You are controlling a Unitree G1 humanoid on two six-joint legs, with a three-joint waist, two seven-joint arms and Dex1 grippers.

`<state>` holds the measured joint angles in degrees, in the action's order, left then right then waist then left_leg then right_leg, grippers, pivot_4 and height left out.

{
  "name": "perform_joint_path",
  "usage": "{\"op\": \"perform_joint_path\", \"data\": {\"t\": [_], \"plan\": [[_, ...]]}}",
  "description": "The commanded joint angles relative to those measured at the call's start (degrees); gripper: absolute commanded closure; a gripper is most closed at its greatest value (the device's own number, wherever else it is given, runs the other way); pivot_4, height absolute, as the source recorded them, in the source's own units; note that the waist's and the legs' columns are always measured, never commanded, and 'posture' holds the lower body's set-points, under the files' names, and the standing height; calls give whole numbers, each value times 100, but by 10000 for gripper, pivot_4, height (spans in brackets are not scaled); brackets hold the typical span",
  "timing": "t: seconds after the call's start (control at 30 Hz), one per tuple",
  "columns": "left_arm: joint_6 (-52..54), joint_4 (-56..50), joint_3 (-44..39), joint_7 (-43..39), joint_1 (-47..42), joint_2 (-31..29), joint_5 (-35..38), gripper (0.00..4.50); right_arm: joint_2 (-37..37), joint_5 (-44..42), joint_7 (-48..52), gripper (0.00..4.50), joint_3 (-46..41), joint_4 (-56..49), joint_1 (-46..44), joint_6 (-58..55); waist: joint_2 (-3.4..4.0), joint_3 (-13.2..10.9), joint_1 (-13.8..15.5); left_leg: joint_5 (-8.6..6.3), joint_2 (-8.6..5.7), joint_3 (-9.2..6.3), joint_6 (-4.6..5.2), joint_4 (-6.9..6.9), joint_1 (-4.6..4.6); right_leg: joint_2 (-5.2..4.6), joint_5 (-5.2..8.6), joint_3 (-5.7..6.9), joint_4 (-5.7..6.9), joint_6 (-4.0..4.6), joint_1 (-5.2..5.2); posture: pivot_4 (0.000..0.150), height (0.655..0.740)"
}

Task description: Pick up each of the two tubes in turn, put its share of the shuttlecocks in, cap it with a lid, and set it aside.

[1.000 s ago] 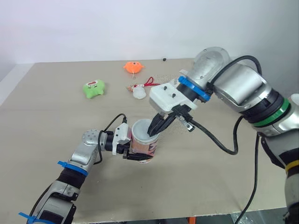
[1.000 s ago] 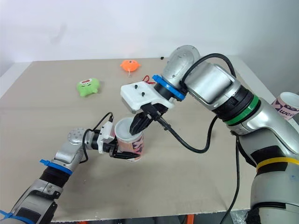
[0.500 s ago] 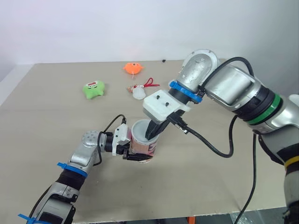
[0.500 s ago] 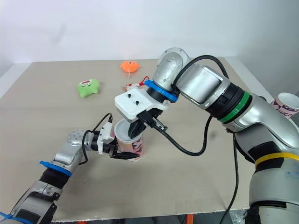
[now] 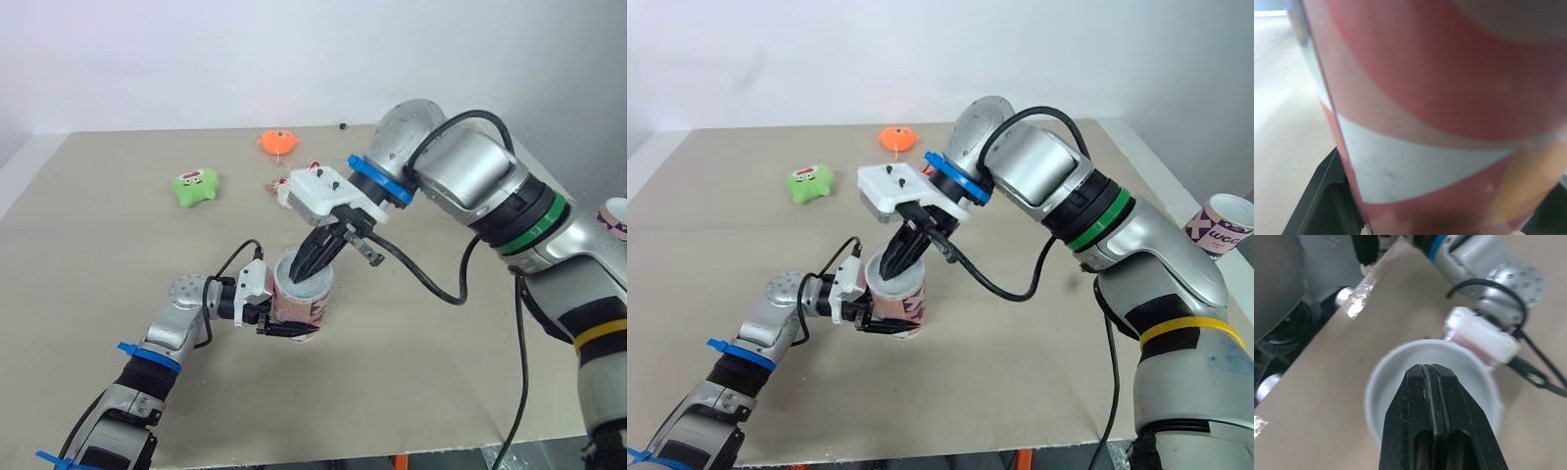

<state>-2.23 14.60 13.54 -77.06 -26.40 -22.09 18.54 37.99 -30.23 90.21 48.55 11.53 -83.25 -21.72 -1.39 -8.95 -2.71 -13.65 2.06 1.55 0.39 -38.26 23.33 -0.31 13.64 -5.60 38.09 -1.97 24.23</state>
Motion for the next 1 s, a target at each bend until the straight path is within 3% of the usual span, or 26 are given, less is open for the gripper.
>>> {"op": "perform_joint_path", "data": {"t": [0.03, 0.27, 0.7, 0.9, 1.0], "plan": [[98, 237, 40, 124, 68, -119, -260, 14548, 5, 427, 229, 44806, -88, 138, 62, 265, 0, -1, 0, 0, -3, 1, 0, 1, 1, 0, 2, -1, 0, -3, 2, 1500, 7400], [118, 198, 49, 114, 92, -131, -260, 14548, -122, 1249, 229, 44806, -215, 205, 329, 674, -1, 0, -1, 2, 2, 0, 2, 1, -8, 11, 12, 0, 1, -25, -4, 1500, 7400], [88, 201, 85, 113, 66, -77, -253, 14548, -57, 1859, 229, 44806, -531, -491, 944, 578, -3, 4, 0, 2, 3, 0, 2, 1, -20, 12, 12, -1, 1, -25, -15, 1500, 7400], [-23, 213, 77, 133, 54, 5, -237, 14548, -98, 611, 229, 44806, -1679, -492, 719, -683, -1, -1, 6, 2, -1, 0, 2, 1, -8, 4, 12, -2, 0, -25, -6, 1500, 7400], [-40, 173, 10, 176, 97, 55, -167, 14548, 286, -127, 229, 44806, -2630, -610, 923, -1261, -5, -7, 29, 2, -10, -3, 2, 2, 5, -7, 0, 1, 0, -3, 0, 1500, 7400]]}}
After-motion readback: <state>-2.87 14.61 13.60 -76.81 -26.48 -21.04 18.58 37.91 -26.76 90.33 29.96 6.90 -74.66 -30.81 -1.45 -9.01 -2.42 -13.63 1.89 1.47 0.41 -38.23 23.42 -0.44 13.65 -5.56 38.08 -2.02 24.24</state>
